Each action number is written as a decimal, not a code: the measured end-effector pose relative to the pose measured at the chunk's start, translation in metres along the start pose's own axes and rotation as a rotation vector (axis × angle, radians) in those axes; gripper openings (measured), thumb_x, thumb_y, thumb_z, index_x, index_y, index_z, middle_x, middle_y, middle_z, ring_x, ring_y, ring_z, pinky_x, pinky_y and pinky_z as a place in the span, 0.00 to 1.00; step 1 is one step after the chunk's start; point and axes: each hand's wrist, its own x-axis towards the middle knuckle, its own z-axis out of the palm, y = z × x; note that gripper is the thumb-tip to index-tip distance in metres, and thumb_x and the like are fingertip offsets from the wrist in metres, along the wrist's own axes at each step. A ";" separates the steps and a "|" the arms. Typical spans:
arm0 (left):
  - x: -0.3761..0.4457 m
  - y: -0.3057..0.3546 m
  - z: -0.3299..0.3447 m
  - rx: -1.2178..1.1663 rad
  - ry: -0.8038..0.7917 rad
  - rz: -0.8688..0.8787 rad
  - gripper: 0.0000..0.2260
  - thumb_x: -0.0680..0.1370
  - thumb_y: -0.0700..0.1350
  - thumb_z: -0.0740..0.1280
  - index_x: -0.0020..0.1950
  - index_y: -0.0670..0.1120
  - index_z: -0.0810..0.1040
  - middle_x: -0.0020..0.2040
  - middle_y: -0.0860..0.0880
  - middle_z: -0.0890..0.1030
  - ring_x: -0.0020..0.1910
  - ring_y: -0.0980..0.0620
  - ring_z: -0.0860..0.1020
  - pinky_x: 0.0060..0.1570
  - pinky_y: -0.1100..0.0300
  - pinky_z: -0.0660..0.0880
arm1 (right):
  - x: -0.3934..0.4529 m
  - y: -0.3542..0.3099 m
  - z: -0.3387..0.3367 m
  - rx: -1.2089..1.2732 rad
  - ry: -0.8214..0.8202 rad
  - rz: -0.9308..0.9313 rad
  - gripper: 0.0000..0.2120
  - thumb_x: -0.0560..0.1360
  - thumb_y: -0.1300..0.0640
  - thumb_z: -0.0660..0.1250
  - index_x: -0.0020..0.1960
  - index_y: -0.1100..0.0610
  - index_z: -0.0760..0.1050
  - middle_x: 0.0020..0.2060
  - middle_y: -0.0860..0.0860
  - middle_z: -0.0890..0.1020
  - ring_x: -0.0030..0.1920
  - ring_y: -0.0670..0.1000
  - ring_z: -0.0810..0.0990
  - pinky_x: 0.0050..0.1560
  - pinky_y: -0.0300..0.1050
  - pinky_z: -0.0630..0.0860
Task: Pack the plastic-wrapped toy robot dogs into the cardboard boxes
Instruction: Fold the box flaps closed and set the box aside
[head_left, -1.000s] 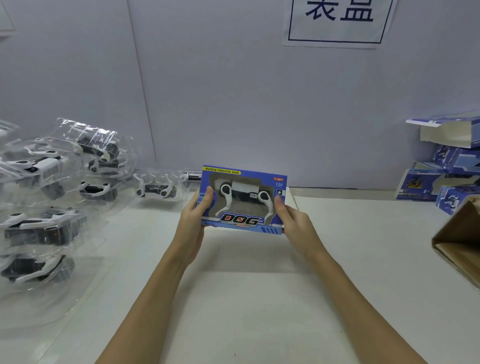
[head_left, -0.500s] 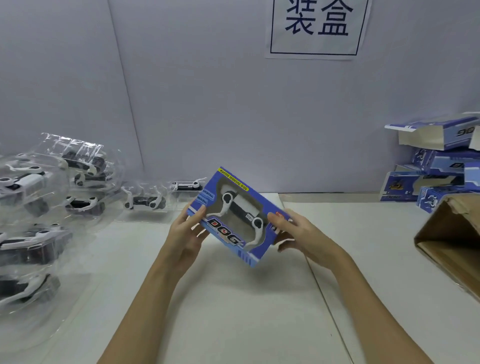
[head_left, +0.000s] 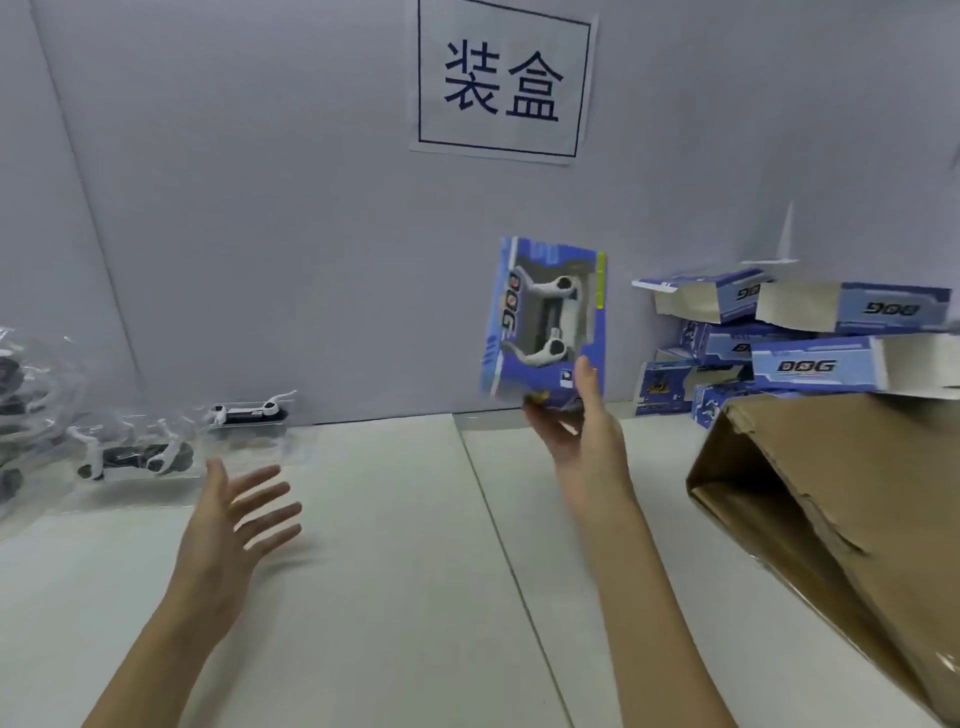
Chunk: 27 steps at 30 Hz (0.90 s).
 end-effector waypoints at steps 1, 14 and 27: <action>0.000 -0.001 0.000 0.026 -0.004 -0.007 0.28 0.84 0.65 0.54 0.60 0.43 0.81 0.64 0.37 0.80 0.56 0.38 0.81 0.53 0.44 0.77 | 0.002 -0.008 -0.004 0.096 0.051 -0.082 0.22 0.76 0.42 0.74 0.57 0.60 0.82 0.46 0.56 0.85 0.48 0.55 0.86 0.49 0.46 0.84; -0.003 -0.004 0.011 0.216 -0.010 0.003 0.32 0.85 0.65 0.52 0.57 0.40 0.83 0.56 0.39 0.84 0.54 0.36 0.82 0.53 0.41 0.78 | 0.092 0.023 -0.020 -1.238 0.130 -0.094 0.16 0.81 0.60 0.64 0.66 0.64 0.76 0.60 0.58 0.81 0.59 0.60 0.80 0.59 0.50 0.76; -0.001 -0.069 0.043 1.504 -0.012 0.409 0.32 0.76 0.69 0.45 0.63 0.55 0.80 0.64 0.49 0.76 0.64 0.43 0.75 0.60 0.45 0.67 | 0.254 0.023 -0.143 -2.232 0.196 0.148 0.33 0.83 0.57 0.59 0.84 0.51 0.48 0.76 0.78 0.50 0.77 0.75 0.57 0.74 0.60 0.67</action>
